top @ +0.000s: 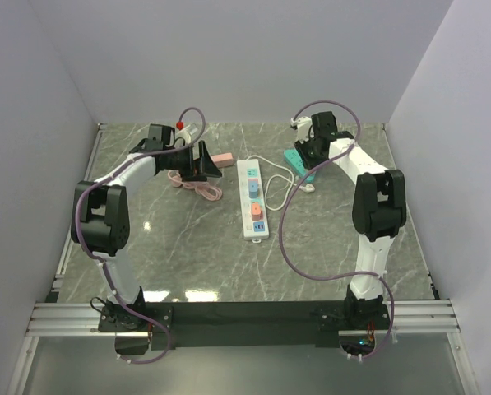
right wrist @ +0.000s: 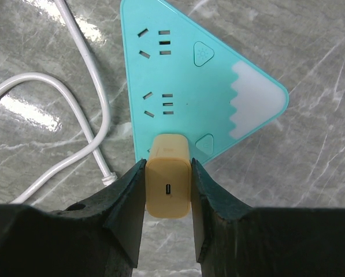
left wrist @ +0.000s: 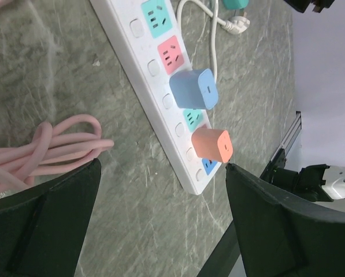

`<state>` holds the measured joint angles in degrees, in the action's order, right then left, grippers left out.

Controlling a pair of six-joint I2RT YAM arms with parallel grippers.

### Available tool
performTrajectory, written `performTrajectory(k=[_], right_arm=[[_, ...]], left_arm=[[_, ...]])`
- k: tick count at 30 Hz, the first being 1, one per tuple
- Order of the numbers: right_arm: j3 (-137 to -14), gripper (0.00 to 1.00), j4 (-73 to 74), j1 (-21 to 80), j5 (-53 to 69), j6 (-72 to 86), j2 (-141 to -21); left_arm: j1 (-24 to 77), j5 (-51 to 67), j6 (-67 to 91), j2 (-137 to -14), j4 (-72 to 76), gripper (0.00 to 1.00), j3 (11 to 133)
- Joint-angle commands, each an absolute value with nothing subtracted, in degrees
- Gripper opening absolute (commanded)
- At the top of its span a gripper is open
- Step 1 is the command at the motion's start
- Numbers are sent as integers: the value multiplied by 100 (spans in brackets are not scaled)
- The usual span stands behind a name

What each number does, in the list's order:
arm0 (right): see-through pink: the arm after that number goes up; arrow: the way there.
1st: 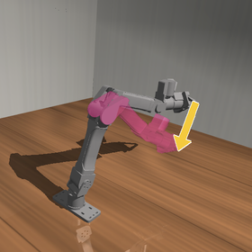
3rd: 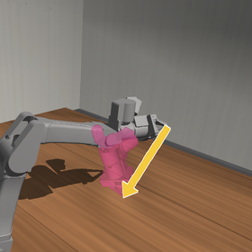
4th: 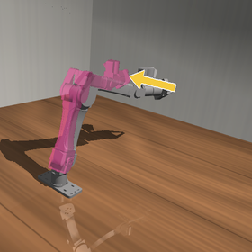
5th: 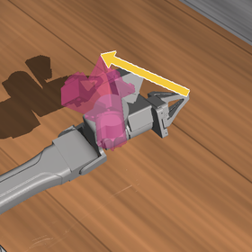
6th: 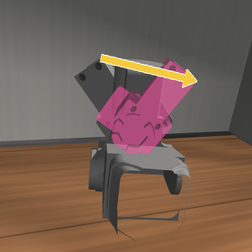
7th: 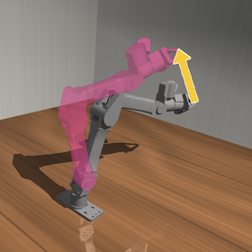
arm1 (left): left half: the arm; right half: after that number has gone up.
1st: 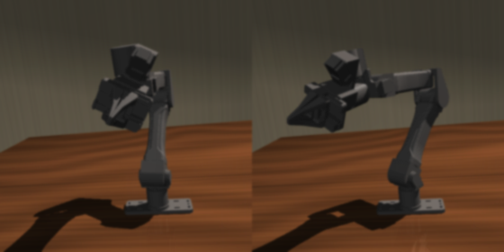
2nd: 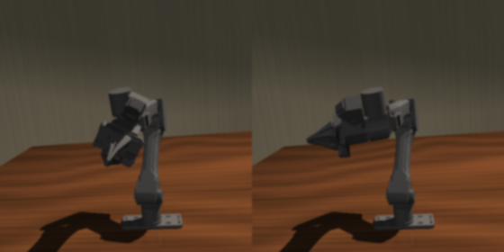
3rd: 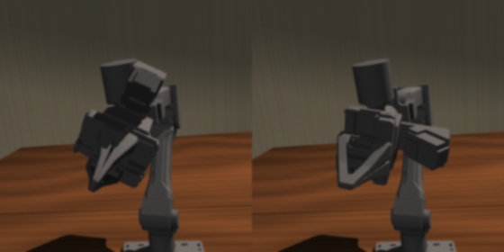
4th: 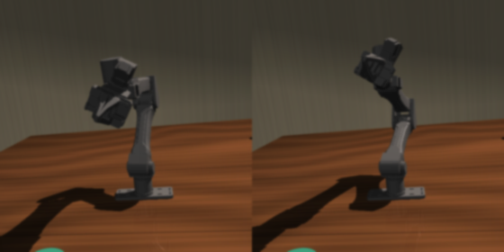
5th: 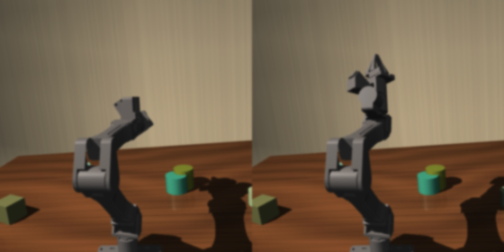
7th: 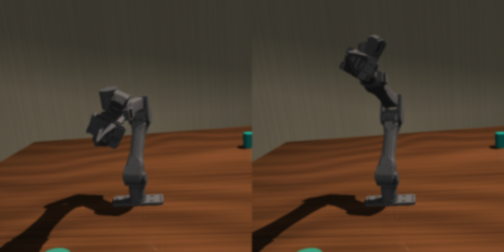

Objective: Insert the plug

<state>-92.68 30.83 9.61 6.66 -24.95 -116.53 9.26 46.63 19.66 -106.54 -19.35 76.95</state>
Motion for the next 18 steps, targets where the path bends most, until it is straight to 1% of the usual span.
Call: performTrajectory(k=[1,4,7,8,10,11,13,15,16,18], right_arm=[[-8930,0,4605,932,615,-2224,-12173],[-8930,0,4606,923,633,-2110,-12182],[-8947,0,4448,914,913,-1943,-12094],[-8965,11,4386,923,1053,-1899,-12076],[-9026,23,4255,914,1134,-1785,-11980],[-9044,32,4219,923,1186,-1758,-11953],[-9132,36,4140,914,1230,-1705,-11866],[-9193,48,4078,923,1292,-1627,-11786],[-9263,57,4026,923,1318,-1600,-11717],[-9299,85,3929,923,1336,-1582,-11646]], left_arm=[[949,4667,1846,-10520,-2013,95,8059],[949,4711,1820,-10564,-2074,95,8138],[949,4632,1767,-10530,-2179,96,8200],[949,4597,1758,-10529,-2206,96,8226],[949,4570,1758,-10503,-2232,97,8235],[949,4579,1767,-10486,-2224,96,8235],[949,4562,1784,-10450,-2224,96,8244],[949,4544,1810,-10380,-2197,97,8227],[949,4527,1811,-10362,-2197,97,8244],[949,4509,1837,-10301,-2197,97,8253]])
